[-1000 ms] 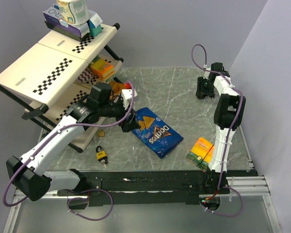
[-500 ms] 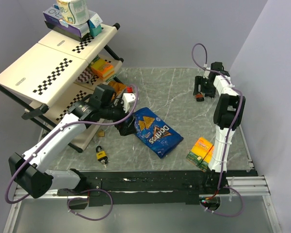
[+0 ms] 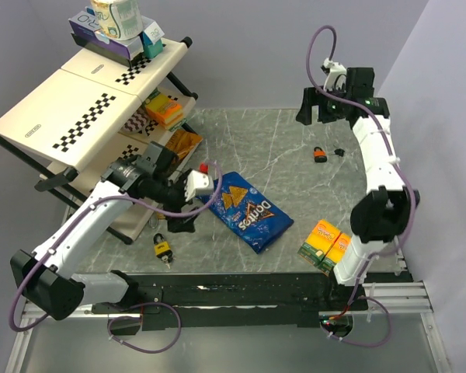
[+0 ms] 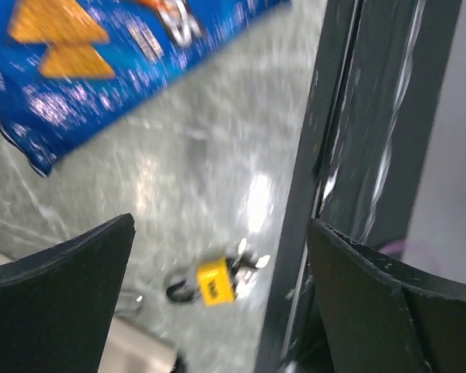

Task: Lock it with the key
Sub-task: Pick up the lock from the center of the board.

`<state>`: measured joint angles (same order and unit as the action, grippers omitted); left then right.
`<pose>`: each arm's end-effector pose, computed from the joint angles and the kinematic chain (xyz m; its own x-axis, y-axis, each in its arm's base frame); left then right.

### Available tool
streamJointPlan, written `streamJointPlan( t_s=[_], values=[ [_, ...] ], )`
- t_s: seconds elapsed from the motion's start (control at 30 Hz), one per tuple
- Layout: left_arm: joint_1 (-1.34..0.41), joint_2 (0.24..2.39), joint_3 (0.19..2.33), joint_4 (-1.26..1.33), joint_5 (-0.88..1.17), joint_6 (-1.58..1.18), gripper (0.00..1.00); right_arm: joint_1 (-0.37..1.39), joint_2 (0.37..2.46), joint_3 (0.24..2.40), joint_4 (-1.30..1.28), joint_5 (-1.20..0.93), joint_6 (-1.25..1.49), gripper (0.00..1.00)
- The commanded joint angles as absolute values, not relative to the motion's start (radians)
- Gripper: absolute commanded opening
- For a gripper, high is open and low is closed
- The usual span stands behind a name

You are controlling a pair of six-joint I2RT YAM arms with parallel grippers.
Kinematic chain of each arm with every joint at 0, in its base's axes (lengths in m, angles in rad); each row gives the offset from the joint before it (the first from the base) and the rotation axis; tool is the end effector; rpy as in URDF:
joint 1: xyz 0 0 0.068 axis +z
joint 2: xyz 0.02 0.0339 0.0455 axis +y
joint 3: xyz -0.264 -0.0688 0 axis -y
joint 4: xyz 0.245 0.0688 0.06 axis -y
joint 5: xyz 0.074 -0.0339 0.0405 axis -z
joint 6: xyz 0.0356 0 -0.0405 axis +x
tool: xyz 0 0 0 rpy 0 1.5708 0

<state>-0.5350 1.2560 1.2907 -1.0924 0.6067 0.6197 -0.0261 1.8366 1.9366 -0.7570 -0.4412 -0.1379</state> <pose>0.1890 -0.1356 0.3430 -0.2270 0.6892 -0.6881 0.9723 0.2012 -0.1193 0.4115 0.0045 0.3875 -0.5615 -0.1097 -0.8202 -0.3954 0.9063 0.1495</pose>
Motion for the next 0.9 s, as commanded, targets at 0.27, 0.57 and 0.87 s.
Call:
streamJointPlan(
  t_s=[0.27, 0.57, 0.87],
  values=[
    [-0.529, 1.069, 0.927, -1.212, 0.367, 1.304, 0.97, -0.005, 1.579, 1.625, -0.785, -0.577, -0.121, 0.99],
    [-0.526, 1.111, 0.75, -1.066, 0.299, 1.474, 0.96, -0.005, 1.546, 1.517, -0.761, -0.614, -0.089, 0.99],
    [-0.525, 1.161, 0.626, -0.845, 0.229, 1.555, 0.96, -0.005, 1.568, 1.513, -0.775, -0.615, -0.098, 0.99]
  ],
)
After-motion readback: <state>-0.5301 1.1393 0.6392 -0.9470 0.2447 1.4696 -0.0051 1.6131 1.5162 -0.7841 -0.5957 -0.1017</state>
